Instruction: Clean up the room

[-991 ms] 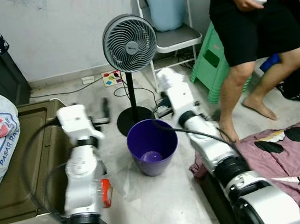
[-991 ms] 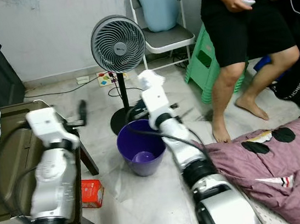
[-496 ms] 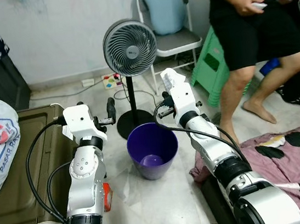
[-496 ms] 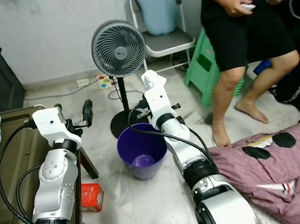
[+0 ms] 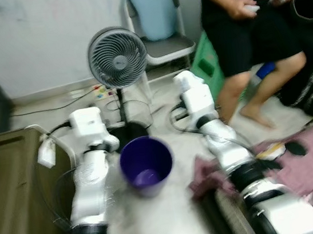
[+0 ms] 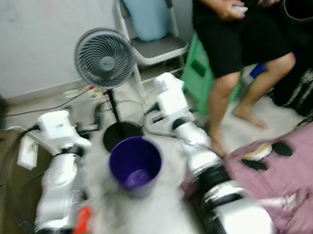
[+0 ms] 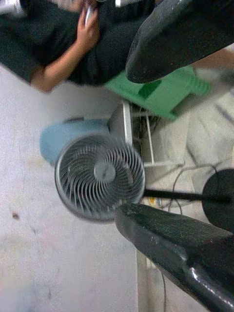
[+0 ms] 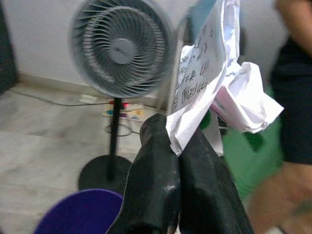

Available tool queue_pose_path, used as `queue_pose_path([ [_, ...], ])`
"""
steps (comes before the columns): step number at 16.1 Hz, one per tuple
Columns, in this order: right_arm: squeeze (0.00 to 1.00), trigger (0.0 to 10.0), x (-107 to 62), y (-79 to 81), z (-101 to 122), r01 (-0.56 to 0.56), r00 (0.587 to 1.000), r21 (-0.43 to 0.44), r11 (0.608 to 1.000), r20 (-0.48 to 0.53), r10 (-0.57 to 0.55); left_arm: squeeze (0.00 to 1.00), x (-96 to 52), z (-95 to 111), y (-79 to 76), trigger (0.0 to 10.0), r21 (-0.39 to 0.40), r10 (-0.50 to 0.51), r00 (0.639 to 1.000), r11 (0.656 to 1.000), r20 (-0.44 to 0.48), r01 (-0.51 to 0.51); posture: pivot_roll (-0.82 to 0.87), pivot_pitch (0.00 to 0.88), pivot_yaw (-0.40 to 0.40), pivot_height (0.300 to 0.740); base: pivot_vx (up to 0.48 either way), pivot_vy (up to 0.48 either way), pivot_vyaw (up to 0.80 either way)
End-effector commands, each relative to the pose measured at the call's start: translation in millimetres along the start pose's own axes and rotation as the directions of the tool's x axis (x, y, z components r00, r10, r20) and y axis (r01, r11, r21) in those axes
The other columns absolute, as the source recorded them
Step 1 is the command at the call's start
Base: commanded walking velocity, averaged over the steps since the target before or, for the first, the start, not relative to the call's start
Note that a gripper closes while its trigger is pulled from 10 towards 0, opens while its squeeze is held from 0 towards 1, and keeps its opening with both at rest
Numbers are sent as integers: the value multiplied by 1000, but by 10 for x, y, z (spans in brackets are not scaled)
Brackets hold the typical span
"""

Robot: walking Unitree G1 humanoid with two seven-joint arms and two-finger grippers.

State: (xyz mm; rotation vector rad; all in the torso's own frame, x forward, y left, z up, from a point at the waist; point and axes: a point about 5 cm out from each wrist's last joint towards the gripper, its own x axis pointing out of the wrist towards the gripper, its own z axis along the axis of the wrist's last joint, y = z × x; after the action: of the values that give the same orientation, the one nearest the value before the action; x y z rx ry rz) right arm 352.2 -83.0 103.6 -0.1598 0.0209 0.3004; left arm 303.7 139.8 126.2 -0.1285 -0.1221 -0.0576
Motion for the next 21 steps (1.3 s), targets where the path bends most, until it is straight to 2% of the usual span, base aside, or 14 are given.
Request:
queue_pose_path([
  [1, 0, 10000, 15, 4, 61, -17, 999, -32, 999, 30, 18, 0, 4, 21, -9, 10000, -3, -7, 1000, 1000, 7, 7, 39, 1, -56, 740, 300, 0, 0],
  [8, 0, 10000, 16, 26, 64, -26, 999, -37, 999, 40, 28, 0, 27, 21, 12, 10000, 22, 18, 1000, 1000, 5, -19, 46, 0, -55, 740, 39, 0, 0],
  [15, 0, 10000, 16, 34, 62, -26, 999, -37, 999, 42, 28, 0, 32, 31, -6, 10000, 7, -7, 1000, 1000, 11, 7, 46, 0, -52, 740, 0, 0, 800],
  [21, 0, 10000, 19, 21, 60, -20, 999, -32, 999, 37, 21, 0, 29, 33, -22, 10000, -9, -21, 1000, 1000, 15, 21, 41, 0, -53, 740, 86, 0, 0],
])
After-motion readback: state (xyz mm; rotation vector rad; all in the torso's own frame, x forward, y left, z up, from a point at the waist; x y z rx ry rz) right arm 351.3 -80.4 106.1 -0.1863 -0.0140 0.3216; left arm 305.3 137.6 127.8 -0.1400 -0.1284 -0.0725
